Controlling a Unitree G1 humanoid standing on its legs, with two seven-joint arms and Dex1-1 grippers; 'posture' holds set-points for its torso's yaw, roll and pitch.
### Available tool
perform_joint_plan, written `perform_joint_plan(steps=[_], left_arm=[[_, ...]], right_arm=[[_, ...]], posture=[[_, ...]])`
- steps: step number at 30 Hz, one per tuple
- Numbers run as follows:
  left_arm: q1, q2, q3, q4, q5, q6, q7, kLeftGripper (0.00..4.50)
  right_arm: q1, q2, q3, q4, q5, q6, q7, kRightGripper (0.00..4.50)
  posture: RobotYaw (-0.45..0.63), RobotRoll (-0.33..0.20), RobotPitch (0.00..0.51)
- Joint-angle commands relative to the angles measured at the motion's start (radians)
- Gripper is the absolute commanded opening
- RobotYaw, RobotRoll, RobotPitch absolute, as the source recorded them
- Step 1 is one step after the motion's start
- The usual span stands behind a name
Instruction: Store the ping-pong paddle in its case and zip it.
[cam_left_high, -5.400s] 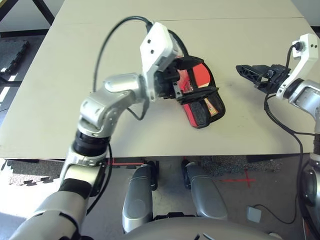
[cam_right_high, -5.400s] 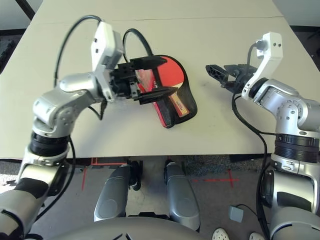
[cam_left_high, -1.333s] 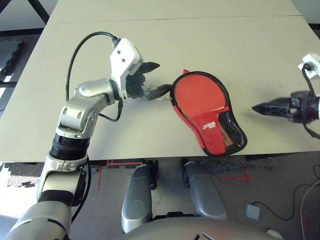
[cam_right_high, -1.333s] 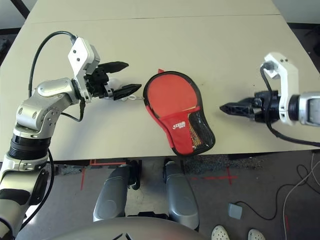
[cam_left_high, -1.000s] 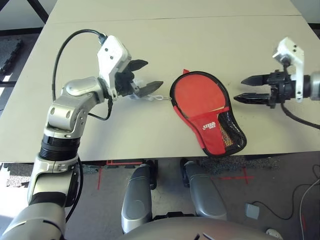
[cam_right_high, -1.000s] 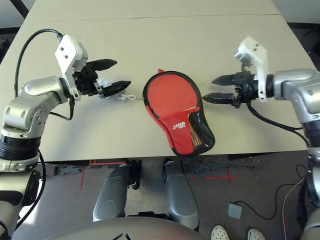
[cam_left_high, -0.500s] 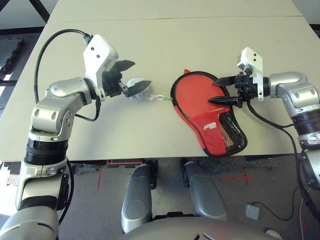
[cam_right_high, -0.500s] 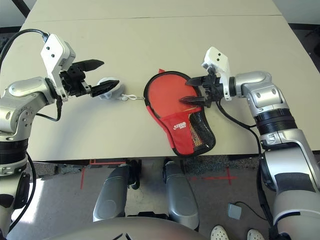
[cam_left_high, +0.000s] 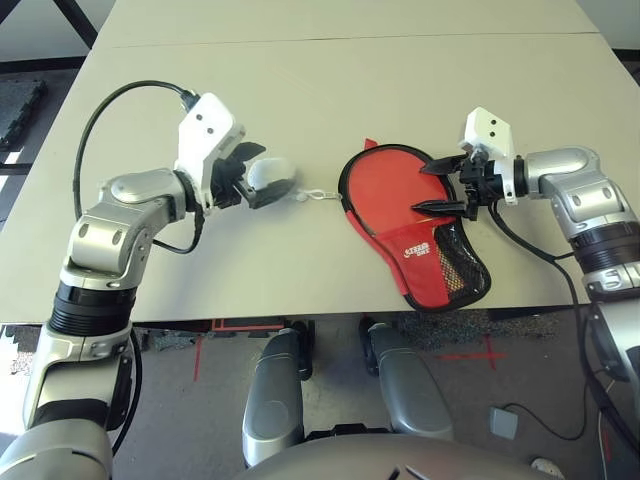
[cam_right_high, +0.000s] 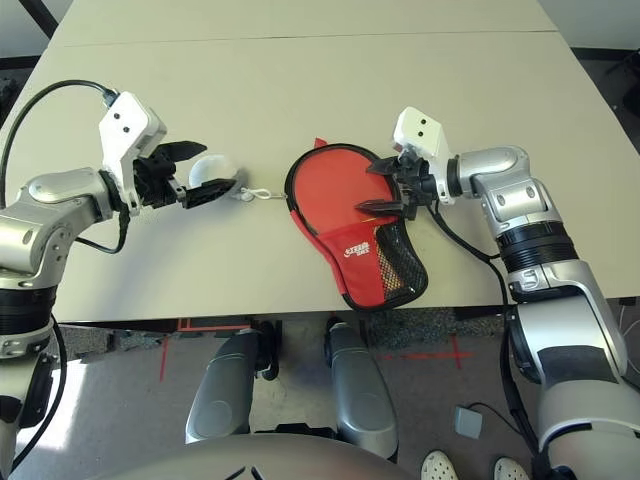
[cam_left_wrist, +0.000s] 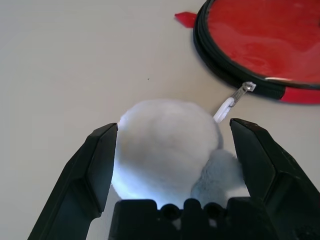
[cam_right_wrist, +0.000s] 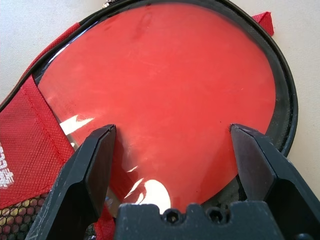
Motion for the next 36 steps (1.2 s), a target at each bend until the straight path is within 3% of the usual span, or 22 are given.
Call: perform_joint_plan(steps=[1,4,12,15,26,36], left_arm=[[0.012,0.002,-0.04,0.012,0.023,0.017,-0.004,4.5],[0.012,0.007,-0.058,0.011,0.032,0.031,-0.008,3.9],[-0.043,0.023,-0.105,0.059,0.109,-0.003,-0.012,0.96],[-0.11,-0.005,-0.11,0.132,0.153,-0.05,0.019,0.18],[-0.371,-0.186,-0.132,0.527,0.27,-0.288,0.092,0.13],[-0.613,-0.384,-0.078,1.016,0.322,-0.613,0.277,0.13]], right_arm=[[0.051,0.009,0.024,0.021,-0.04,0.024,-0.006,4.48],[0.061,0.008,0.021,0.007,-0.041,0.031,-0.009,4.5],[0.084,0.005,0.004,-0.03,-0.046,0.05,-0.017,4.5],[0.098,0.001,0.003,-0.05,-0.051,0.055,-0.019,4.5],[0.166,-0.037,0.029,-0.148,-0.074,0.083,-0.021,4.5],[0.224,-0.057,0.036,-0.224,-0.076,0.113,-0.043,4.5]], posture=[[0.08,0.0,0.281],[0.07,0.0,0.284],[0.06,0.0,0.29],[0.05,0.0,0.292],[0.02,0.0,0.295],[0.0,0.0,0.301]])
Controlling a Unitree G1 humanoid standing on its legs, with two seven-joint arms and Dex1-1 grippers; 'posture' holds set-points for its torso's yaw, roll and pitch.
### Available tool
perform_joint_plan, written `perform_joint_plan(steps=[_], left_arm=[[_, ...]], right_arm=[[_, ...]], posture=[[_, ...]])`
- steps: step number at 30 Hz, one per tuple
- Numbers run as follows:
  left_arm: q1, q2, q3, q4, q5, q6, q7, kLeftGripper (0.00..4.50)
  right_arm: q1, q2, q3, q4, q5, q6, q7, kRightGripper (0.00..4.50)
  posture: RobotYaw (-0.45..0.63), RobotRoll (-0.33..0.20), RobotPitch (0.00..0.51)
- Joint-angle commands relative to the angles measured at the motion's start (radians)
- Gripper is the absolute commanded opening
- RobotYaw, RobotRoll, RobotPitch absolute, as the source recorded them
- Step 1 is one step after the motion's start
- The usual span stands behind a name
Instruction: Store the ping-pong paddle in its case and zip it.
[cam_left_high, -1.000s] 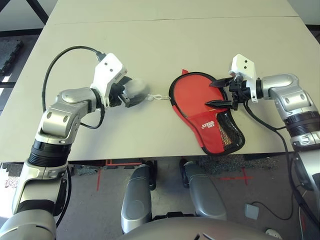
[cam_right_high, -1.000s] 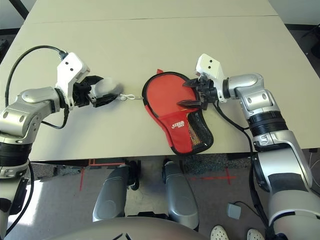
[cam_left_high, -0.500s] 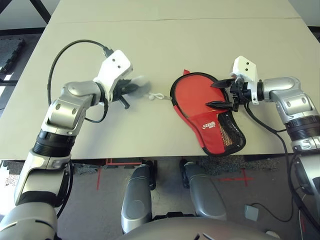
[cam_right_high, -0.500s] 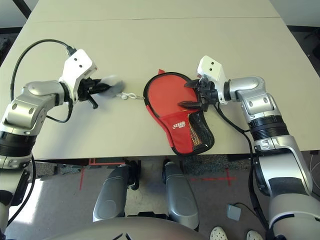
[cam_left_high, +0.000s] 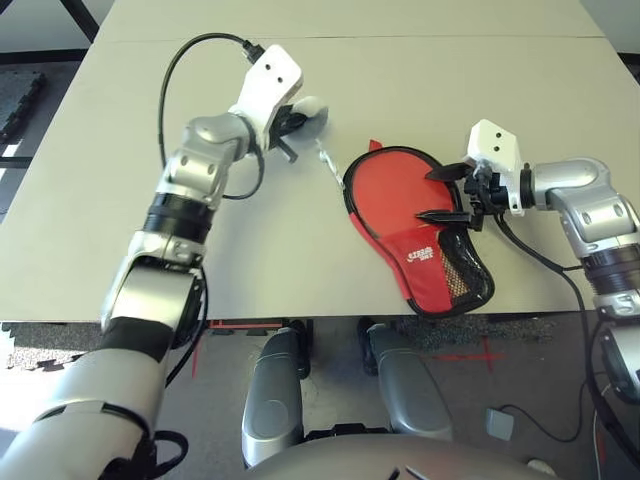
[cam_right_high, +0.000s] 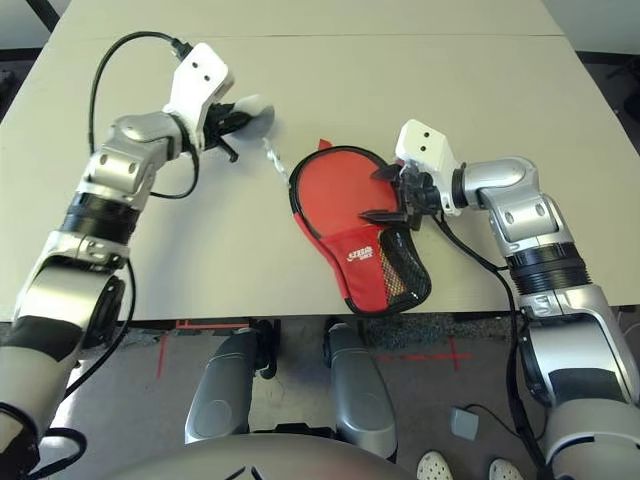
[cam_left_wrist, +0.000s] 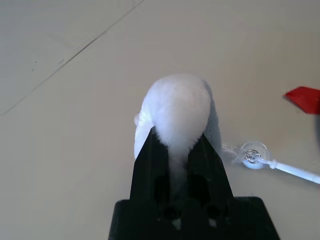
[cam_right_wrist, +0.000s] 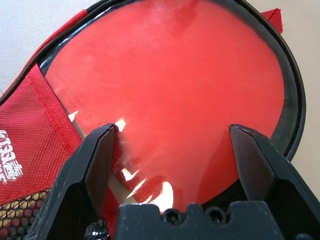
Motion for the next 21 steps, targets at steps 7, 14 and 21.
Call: perform_joint_plan(steps=[7,14,21], left_arm=[[-0.2,-0.152,0.084,0.35,0.02,-0.291,0.197,0.13],[-0.279,-0.253,0.119,0.44,0.02,-0.388,0.239,0.13],[-0.258,-0.348,0.104,0.458,0.026,-0.372,0.142,0.13]], right_arm=[[0.099,-0.022,0.066,-0.03,-0.05,0.08,-0.016,4.5],[0.138,-0.031,0.053,-0.072,-0.046,0.109,-0.043,4.5],[0.157,-0.028,0.039,-0.103,-0.041,0.134,-0.057,4.5]], posture=[[-0.04,0.0,0.304],[-0.07,0.0,0.305],[-0.08,0.0,0.305]])
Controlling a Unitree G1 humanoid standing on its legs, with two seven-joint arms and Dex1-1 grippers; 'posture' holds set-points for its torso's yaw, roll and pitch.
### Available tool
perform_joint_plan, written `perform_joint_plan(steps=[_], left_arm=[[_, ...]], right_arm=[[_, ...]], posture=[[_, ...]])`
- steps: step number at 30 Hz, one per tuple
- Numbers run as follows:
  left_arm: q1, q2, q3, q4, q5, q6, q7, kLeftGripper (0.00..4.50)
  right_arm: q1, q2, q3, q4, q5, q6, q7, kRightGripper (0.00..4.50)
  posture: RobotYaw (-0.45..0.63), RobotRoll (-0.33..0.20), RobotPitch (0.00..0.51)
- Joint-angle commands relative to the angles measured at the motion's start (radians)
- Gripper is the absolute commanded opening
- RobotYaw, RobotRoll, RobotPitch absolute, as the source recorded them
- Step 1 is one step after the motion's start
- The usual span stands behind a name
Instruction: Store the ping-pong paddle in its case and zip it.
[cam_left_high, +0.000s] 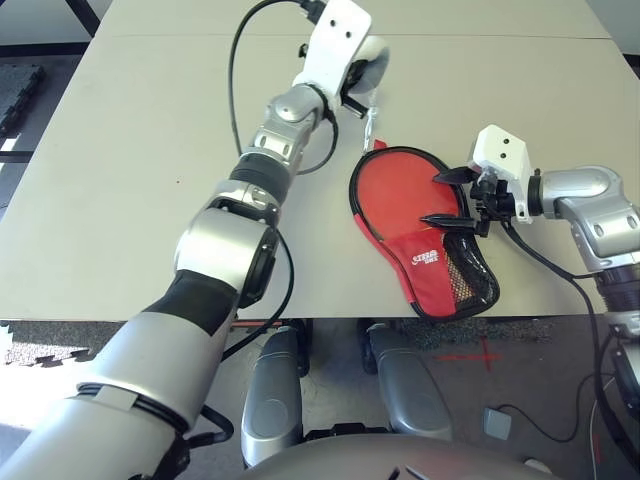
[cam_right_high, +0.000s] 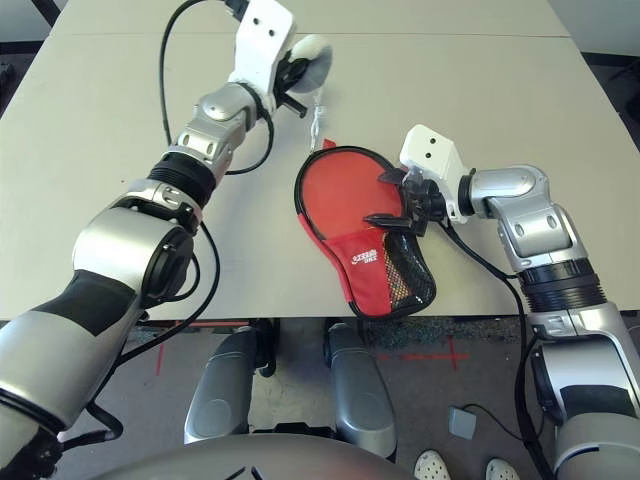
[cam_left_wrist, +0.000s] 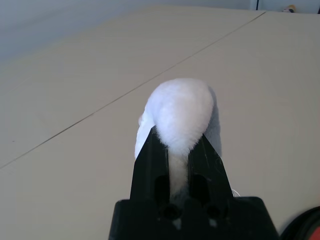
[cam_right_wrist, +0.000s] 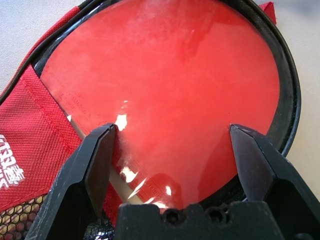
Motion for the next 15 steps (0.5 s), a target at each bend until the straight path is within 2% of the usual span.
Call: perform_joint_plan(steps=[1,3,4,6,12,13,15], left_arm=[[0.009,-0.04,-0.012,-0.002,0.016,-0.007,-0.074,0.13],[0.026,-0.057,-0.018,-0.007,0.02,-0.003,-0.098,0.13],[0.031,-0.06,-0.024,-0.01,0.026,-0.007,-0.109,0.89],[0.043,-0.062,-0.04,-0.022,0.038,-0.021,-0.147,1.53],[0.05,-0.044,-0.024,-0.056,0.023,-0.016,-0.2,3.97],[0.05,-0.036,-0.021,-0.061,0.021,-0.015,-0.204,4.31],[0.047,-0.018,-0.013,-0.071,0.02,-0.014,-0.206,4.47]], right_arm=[[0.079,0.0,0.076,0.031,-0.043,0.051,0.001,4.5],[0.082,0.002,0.074,0.026,-0.041,0.056,-0.004,4.5],[0.084,0.003,0.073,0.025,-0.04,0.057,-0.007,4.5],[0.088,0.004,0.071,0.022,-0.039,0.059,-0.011,4.5],[0.094,0.014,0.074,0.022,-0.036,0.062,-0.028,4.5],[0.093,0.017,0.075,0.023,-0.035,0.062,-0.03,4.5],[0.091,0.021,0.077,0.026,-0.035,0.062,-0.033,4.5]], posture=[[-0.08,0.0,0.304],[-0.08,0.0,0.304],[-0.08,0.0,0.304],[-0.08,0.0,0.304],[-0.08,0.0,0.305],[-0.08,0.0,0.305],[-0.08,0.0,0.305]])
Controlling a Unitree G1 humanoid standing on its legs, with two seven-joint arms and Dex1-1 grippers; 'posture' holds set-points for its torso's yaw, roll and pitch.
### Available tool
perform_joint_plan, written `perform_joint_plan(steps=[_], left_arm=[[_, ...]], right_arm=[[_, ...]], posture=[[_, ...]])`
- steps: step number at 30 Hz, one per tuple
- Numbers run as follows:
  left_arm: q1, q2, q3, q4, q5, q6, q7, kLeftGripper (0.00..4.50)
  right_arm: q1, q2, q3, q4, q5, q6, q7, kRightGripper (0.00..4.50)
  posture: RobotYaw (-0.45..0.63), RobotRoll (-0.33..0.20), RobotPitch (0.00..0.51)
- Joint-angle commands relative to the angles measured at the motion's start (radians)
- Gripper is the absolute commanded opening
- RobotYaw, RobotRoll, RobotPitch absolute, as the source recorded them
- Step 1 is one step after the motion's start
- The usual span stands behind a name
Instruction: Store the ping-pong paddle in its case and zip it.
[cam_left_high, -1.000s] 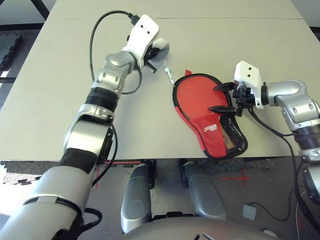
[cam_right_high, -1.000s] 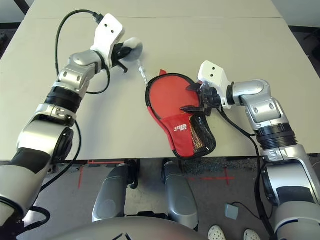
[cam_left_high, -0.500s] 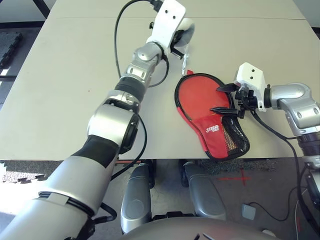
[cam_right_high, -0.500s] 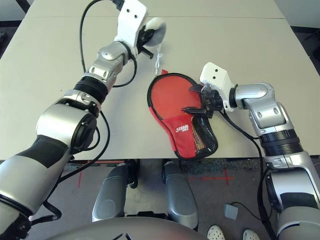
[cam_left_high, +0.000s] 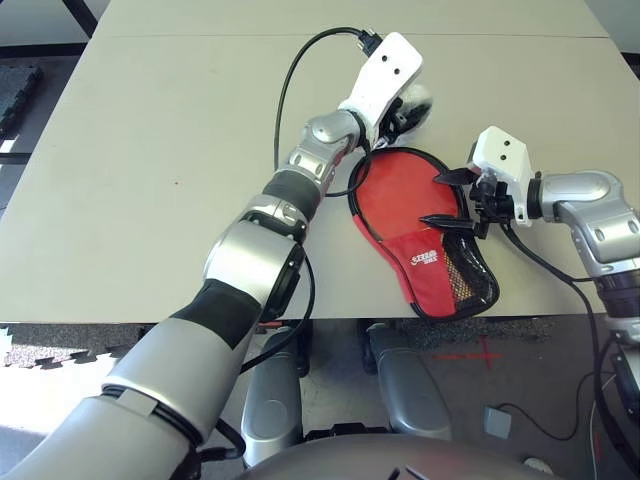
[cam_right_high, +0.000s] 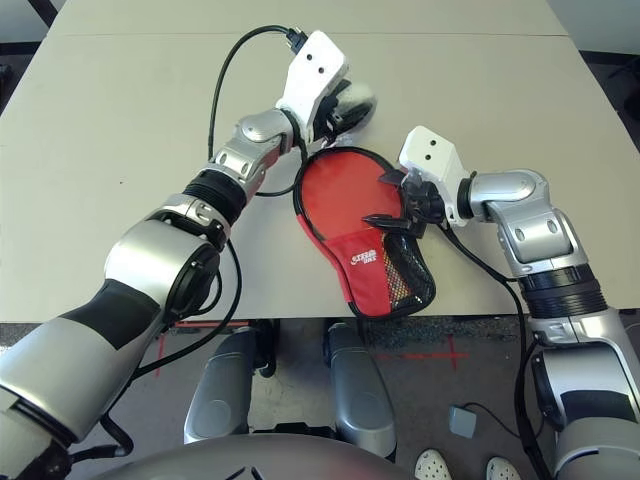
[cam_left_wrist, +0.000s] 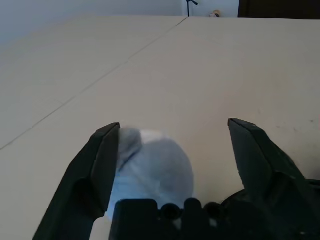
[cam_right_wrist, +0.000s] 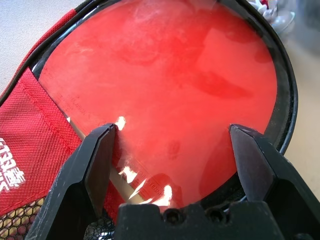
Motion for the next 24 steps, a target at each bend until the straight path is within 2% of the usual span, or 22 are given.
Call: perform_joint_plan(steps=[1,8,13,17,21,24], left_arm=[[0.004,0.025,0.009,-0.025,0.002,-0.004,-0.02,4.47],[0.018,0.122,0.018,-0.092,-0.001,0.01,-0.077,4.47],[0.062,0.2,0.025,-0.213,-0.022,0.064,-0.132,4.47],[0.163,0.26,0.006,-0.447,-0.061,0.189,-0.24,4.47],[0.368,0.34,-0.053,-0.833,-0.124,0.394,-0.379,4.47],[0.484,0.383,-0.081,-1.024,-0.141,0.509,-0.399,4.47]], right_arm=[[0.071,0.014,0.084,0.056,-0.045,0.045,-0.001,4.5],[0.07,0.025,0.085,0.062,-0.043,0.043,-0.007,4.5],[0.073,0.031,0.084,0.067,-0.043,0.039,-0.012,4.5],[0.07,0.04,0.081,0.075,-0.044,0.035,-0.017,4.5],[0.06,0.046,0.078,0.095,-0.049,0.027,-0.018,4.5],[0.052,0.048,0.075,0.109,-0.052,0.022,-0.019,4.5]], posture=[[-0.07,0.0,0.304],[-0.07,0.0,0.303],[-0.05,0.0,0.306],[-0.05,0.0,0.306],[-0.04,0.0,0.306],[-0.03,0.0,0.304]])
